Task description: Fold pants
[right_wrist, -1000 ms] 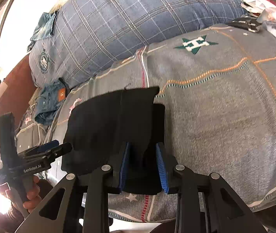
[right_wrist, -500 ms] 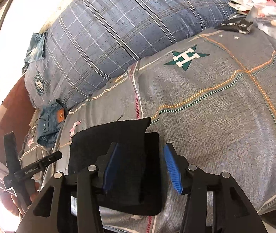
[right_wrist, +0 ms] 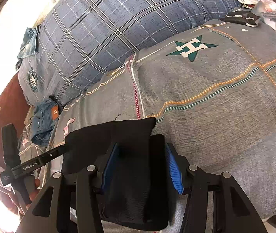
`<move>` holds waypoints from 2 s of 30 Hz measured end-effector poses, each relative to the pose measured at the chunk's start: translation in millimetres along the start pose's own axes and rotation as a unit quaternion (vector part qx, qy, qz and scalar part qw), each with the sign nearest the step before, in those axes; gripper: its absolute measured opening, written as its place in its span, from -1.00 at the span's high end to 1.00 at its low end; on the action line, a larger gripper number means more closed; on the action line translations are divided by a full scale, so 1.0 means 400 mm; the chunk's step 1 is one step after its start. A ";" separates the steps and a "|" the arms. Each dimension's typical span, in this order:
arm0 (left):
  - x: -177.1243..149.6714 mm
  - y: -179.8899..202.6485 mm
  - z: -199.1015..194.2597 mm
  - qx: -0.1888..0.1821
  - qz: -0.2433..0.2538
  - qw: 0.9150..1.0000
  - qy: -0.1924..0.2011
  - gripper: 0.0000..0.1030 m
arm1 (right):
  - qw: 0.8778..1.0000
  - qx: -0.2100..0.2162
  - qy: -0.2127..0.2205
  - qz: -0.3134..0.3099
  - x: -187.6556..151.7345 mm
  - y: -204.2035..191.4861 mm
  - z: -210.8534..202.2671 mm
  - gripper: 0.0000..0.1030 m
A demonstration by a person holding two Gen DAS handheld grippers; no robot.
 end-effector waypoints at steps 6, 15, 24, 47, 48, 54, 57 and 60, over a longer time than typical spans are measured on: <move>0.007 -0.010 0.003 -0.010 -0.005 1.000 0.000 -0.57 | 1.000 -0.012 0.005 -0.023 0.009 -0.030 0.014 -0.03; 0.019 0.007 0.001 -0.005 -0.003 1.000 0.000 -0.49 | 0.996 -0.028 0.008 -0.085 0.020 -0.082 0.026 0.64; 0.029 -0.059 0.008 -0.026 -0.062 0.997 -0.030 -0.25 | 0.998 -0.029 0.009 -0.057 0.022 -0.044 0.023 0.61; -0.090 -0.048 -0.013 -0.088 -0.045 0.993 -0.066 -0.42 | 0.999 0.039 -0.016 -0.003 -0.086 0.050 -0.090 0.24; -0.082 -0.057 -0.012 -0.086 -0.046 0.993 -0.066 -0.42 | 0.998 0.063 -0.011 0.016 -0.077 0.060 -0.095 0.13; -0.062 -0.063 0.030 -0.105 -0.056 0.988 -0.098 -0.42 | 0.992 0.102 -0.051 0.058 -0.058 0.091 -0.013 0.02; -0.047 -0.057 0.042 -0.129 -0.063 0.984 -0.110 -0.42 | 0.981 0.151 -0.076 0.094 -0.053 0.104 0.030 -0.14; -0.039 -0.056 0.052 -0.152 -0.071 0.978 -0.121 -0.43 | 0.977 0.184 -0.088 0.068 -0.047 0.080 0.024 -0.15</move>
Point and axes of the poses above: each gripper's, at about its wrist camera, not at the fingertips, and z roughly the way its jaws point, y to its right, x to its top, the point moved 3 cm from there along z, roughly the way its jaws point
